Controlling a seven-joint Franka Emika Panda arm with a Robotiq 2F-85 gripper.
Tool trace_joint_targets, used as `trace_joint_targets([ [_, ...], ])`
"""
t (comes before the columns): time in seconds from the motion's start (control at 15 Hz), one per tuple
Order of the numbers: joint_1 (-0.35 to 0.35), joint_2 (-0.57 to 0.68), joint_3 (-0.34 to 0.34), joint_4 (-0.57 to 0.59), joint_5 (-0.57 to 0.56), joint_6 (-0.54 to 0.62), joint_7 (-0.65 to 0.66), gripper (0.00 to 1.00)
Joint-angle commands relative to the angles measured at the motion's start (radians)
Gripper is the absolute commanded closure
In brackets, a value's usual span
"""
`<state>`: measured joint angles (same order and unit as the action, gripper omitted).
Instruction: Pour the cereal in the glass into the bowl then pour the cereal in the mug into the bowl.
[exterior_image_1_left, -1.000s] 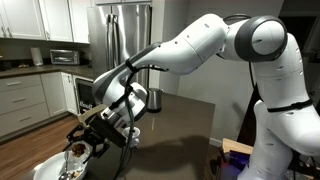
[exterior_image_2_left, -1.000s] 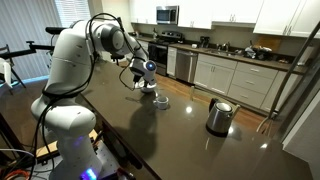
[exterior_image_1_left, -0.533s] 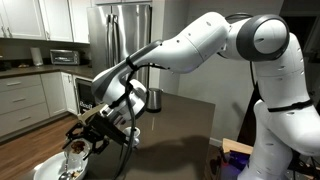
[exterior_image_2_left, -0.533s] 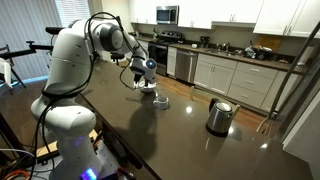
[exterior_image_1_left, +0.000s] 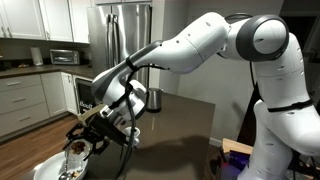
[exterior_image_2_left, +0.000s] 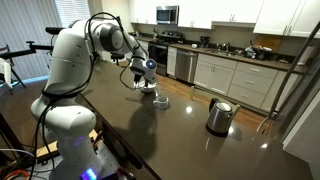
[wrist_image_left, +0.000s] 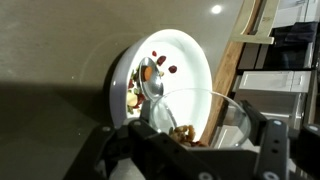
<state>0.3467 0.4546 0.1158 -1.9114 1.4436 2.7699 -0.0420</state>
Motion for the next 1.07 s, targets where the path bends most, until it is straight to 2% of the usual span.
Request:
trace_joint_targets([
  [0.0, 0.010, 0.004, 0.001, 0.006, -0.005, 0.020, -0.010, 0.40],
  [0.73, 0.094, 0.024, 0.004, 0.037, 0.005, 0.190, -0.148, 0.40],
  [1.0, 0.095, 0.044, -0.004, 0.076, 0.010, 0.236, -0.180, 0.40],
])
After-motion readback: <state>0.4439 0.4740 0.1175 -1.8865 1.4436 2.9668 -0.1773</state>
